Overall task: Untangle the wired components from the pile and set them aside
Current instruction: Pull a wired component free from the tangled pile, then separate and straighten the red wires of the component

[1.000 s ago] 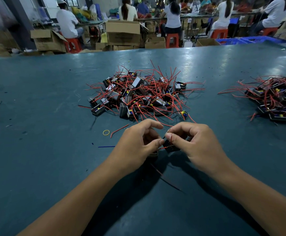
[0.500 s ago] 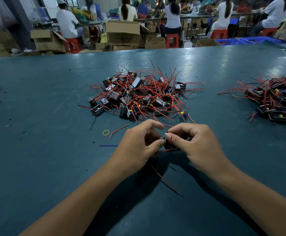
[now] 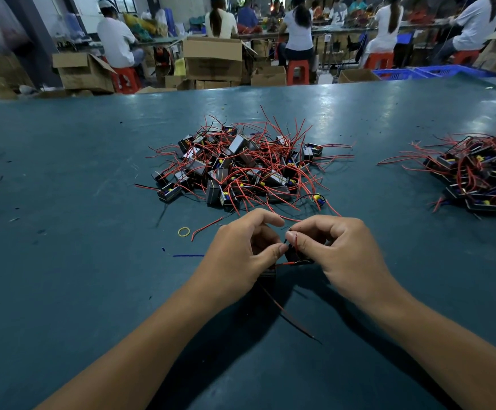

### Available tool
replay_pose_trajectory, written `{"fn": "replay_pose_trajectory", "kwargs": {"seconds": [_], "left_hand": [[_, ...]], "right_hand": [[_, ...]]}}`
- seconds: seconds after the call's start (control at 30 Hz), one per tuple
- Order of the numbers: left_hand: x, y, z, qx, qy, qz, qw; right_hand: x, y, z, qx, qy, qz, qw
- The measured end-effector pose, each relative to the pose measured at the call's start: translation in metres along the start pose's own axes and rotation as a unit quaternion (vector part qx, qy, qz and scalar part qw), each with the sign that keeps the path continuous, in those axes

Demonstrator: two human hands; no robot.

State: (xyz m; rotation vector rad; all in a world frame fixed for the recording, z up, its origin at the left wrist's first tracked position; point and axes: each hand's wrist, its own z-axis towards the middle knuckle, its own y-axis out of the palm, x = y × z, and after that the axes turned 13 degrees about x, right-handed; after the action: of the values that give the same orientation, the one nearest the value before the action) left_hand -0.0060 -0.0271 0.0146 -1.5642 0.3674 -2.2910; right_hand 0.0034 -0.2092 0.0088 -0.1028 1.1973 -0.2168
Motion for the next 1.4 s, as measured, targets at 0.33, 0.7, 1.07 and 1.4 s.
{"fn": "replay_pose_trajectory", "kwargs": {"seconds": [0.33, 0.7, 1.07, 1.4], "left_hand": [[0.001, 0.000, -0.002, 0.005, -0.006, -0.005, 1.000], [0.009, -0.013, 0.002, 0.024, 0.095, 0.108, 0.989], [0.016, -0.013, 0.001, -0.023, 0.044, 0.082, 0.995], [0.028, -0.016, 0.000, -0.092, -0.301, -0.144, 0.938]], "right_hand": [[0.001, 0.001, -0.001, 0.009, 0.006, -0.011, 1.000], [-0.011, -0.003, -0.004, -0.033, -0.082, -0.081, 0.993], [-0.017, -0.005, -0.005, -0.043, -0.246, -0.192, 0.949], [-0.020, -0.003, -0.005, -0.049, -0.404, -0.262, 0.875]]}}
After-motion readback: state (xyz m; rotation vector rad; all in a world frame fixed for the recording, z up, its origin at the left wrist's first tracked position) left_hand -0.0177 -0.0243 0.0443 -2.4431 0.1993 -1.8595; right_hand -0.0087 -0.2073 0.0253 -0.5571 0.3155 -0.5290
